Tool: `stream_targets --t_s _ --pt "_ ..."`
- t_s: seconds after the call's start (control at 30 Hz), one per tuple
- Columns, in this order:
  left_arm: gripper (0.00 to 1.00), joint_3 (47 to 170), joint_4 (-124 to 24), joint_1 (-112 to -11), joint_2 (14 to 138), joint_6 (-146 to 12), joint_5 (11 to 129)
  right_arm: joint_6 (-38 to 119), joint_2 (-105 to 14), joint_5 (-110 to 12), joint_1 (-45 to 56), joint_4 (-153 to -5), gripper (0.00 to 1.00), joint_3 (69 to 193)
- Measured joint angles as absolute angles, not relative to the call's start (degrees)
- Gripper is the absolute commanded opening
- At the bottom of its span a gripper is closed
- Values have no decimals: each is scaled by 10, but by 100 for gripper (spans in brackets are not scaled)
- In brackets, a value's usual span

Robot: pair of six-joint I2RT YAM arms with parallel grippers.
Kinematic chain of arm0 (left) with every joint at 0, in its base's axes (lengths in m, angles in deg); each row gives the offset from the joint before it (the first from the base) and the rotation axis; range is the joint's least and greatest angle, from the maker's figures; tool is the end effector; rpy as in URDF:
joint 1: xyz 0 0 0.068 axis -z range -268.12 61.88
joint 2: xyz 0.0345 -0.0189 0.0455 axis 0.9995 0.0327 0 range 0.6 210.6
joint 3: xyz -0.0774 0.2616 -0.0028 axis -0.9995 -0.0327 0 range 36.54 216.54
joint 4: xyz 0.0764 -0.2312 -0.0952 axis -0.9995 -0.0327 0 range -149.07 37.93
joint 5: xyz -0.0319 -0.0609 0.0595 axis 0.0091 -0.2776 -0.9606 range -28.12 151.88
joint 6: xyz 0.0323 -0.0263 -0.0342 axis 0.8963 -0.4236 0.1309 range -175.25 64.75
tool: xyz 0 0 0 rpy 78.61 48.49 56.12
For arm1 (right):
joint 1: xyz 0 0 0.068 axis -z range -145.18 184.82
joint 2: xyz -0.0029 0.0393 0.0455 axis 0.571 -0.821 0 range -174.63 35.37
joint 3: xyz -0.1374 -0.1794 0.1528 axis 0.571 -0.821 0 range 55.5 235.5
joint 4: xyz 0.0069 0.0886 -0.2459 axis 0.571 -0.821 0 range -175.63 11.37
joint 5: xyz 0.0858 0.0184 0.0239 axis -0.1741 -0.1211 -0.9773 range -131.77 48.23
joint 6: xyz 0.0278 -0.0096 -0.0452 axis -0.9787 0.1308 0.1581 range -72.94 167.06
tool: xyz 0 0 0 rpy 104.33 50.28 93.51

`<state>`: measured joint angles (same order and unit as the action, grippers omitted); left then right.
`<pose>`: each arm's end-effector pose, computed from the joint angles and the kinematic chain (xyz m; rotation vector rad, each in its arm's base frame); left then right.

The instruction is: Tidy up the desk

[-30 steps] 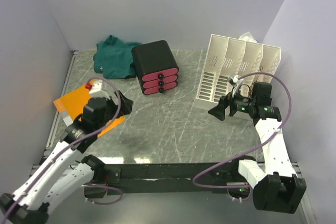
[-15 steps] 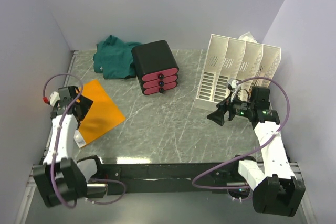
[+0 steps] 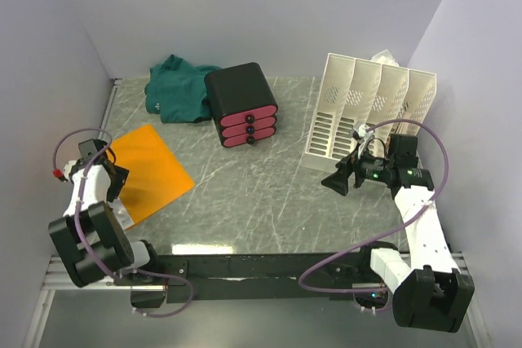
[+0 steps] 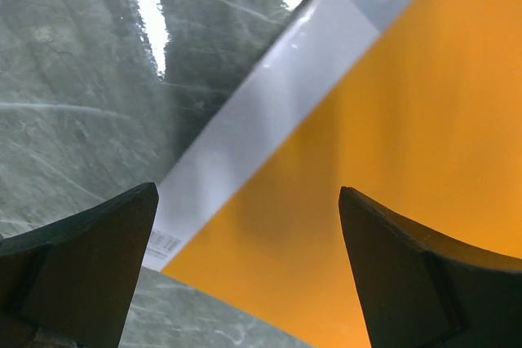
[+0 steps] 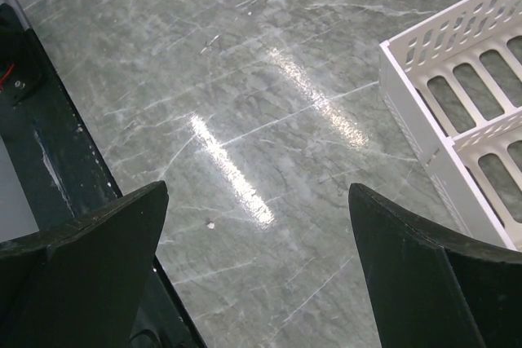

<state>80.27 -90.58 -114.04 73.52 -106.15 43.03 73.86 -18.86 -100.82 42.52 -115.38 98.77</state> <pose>0.1987 0.1094 0.1992 -1.7306 2.0422 0.3196 0.1824 0.0061 0.2716 -0.7712 1.9181 0.8605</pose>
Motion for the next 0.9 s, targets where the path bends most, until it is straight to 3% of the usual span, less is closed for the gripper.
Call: stream_targets --t_s 0.33,0.6,0.9 --pt "100 799 -874 -1171 820 -1060 451 746 -207 -1012 425 -1157 100 988" --pt "85 792 -846 -1185 827 -1040 516 752 -212 -1012 426 -1160 100 988" --pt "86 759 -742 -1187 810 -1014 713 753 -212 -1012 427 -1160 100 988"
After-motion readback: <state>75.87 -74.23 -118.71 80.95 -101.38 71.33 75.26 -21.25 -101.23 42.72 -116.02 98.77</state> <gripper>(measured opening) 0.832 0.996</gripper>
